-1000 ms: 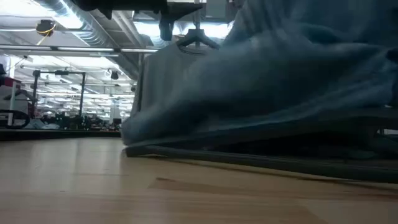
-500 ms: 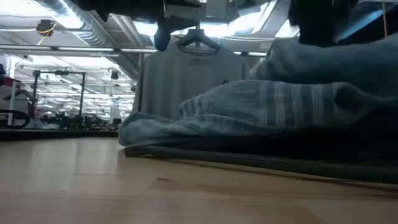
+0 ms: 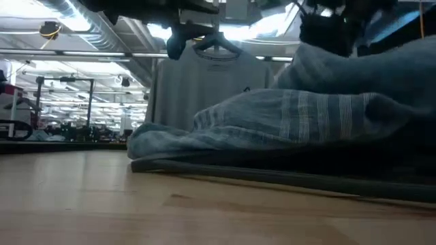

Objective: Unhang clothes
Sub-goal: Remove the polo shirt from the hanger, then unhang the shirt

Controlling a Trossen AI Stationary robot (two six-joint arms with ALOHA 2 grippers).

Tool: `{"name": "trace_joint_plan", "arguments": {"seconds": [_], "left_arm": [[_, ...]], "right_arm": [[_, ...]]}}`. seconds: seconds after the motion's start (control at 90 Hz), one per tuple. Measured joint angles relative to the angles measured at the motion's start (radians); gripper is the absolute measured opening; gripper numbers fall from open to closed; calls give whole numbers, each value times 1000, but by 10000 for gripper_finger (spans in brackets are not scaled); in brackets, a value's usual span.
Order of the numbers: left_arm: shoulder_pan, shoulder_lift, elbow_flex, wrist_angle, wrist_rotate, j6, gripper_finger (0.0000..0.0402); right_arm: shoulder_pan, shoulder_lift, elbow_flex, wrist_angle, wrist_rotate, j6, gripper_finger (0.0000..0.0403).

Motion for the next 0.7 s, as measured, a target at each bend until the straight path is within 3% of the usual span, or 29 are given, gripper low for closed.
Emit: {"name": "trace_joint_plan", "arguments": {"seconds": [0.111,0.189,0.267,0.511,0.567,0.7], "left_arm": [[44,0,37,-59,-2,25,162],[83,0,67,-89,-6,59,161],[124,0,92,-94,6,86,161],[221,0,196,-94,-21,219,161],[237,0,213,-98,-76,242,161],[262,2,237,-96,-257,353,161]], "right_arm": [[-1,-1,147,-111,86,-9,368],[-28,1,234,-177,54,15,393],[-68,10,303,-275,-27,40,385],[-78,16,379,-604,-118,75,368],[-79,25,379,-691,-119,97,368],[-48,22,379,-736,-4,159,367]]}}
